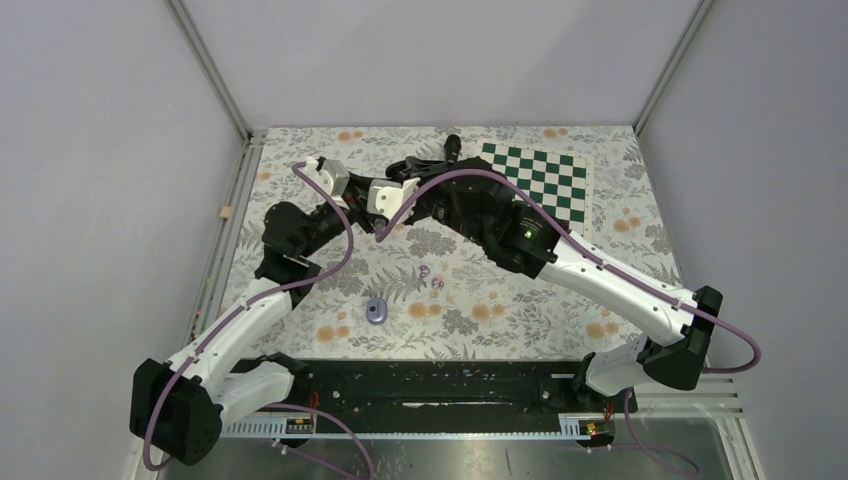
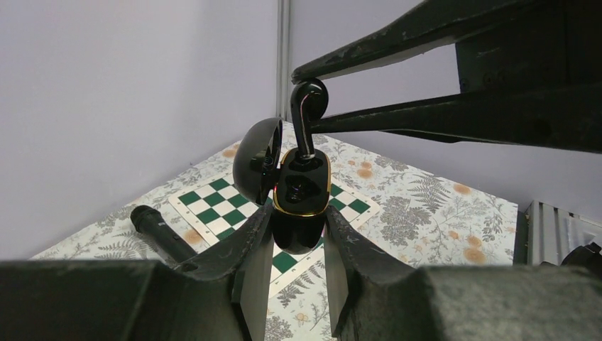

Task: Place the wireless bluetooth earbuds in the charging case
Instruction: Insert the left earbud into the left side groove of the charging case.

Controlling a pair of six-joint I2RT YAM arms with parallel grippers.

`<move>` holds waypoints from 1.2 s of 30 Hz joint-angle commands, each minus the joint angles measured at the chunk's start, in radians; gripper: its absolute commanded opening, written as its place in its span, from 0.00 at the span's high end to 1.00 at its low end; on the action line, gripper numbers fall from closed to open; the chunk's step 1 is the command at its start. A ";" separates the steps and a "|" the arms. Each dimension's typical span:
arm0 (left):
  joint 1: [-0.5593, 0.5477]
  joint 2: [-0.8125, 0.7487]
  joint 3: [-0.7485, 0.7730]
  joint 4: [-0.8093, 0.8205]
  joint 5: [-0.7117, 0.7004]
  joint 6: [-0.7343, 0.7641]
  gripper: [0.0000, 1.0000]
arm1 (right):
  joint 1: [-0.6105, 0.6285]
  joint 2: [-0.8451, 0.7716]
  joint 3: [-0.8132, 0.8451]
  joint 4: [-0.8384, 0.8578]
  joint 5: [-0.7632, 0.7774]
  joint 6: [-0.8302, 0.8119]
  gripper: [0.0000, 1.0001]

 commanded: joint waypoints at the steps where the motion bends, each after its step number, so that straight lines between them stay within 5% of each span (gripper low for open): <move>1: -0.002 -0.027 -0.004 0.029 -0.002 -0.032 1.00 | 0.016 0.010 0.020 0.007 0.018 -0.022 1.00; 36: -0.005 -0.027 -0.003 0.052 0.021 -0.052 1.00 | 0.023 0.053 0.067 -0.084 -0.012 -0.005 1.00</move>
